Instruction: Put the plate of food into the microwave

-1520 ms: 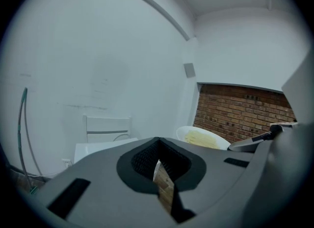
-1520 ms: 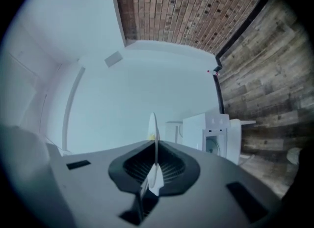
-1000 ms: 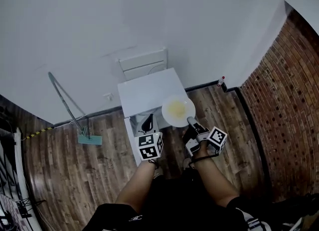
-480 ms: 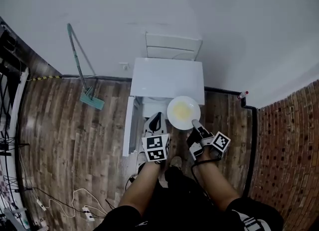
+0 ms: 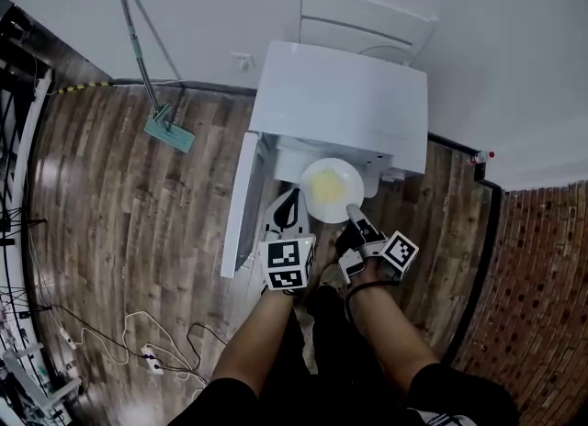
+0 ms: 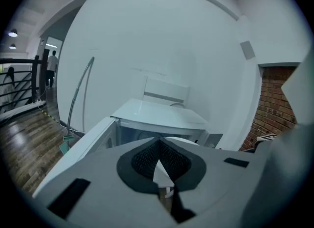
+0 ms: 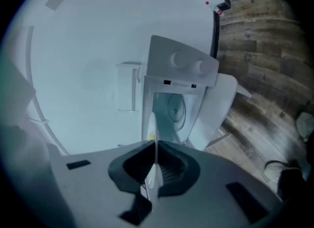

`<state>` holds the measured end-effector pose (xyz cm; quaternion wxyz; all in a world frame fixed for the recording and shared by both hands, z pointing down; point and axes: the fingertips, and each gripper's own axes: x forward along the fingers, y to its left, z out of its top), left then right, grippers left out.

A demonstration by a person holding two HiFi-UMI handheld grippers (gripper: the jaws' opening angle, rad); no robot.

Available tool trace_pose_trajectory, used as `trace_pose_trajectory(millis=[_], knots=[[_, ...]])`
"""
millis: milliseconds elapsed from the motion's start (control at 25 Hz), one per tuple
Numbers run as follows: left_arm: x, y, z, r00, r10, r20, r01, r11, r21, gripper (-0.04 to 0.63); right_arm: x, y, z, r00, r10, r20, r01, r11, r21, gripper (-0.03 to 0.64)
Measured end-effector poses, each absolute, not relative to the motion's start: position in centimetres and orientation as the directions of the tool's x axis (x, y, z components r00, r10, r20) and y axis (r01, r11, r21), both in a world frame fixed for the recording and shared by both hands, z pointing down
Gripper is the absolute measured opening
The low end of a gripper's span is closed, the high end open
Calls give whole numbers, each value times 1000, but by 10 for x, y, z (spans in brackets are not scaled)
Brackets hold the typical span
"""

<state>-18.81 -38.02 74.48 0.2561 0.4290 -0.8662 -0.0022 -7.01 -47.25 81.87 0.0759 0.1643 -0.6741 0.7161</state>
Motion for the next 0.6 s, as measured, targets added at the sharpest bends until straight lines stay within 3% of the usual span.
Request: trace_pose_trajectory(millis=[320, 480, 600], knots=[[-229, -391, 810, -467, -775, 427, -770, 593, 235, -2, -153, -514, 894, -926, -213, 313, -307, -61, -950, 23], [-228, -397, 826, -422, -803, 420, -795, 551, 254, -2, -187, -533, 913, -925, -281, 254, -251, -48, -967, 25], [-225, -400, 834, -393, -816, 425, -807, 527, 266, -2, -203, -541, 929, -911, -305, 279, -281, -37, -959, 24]])
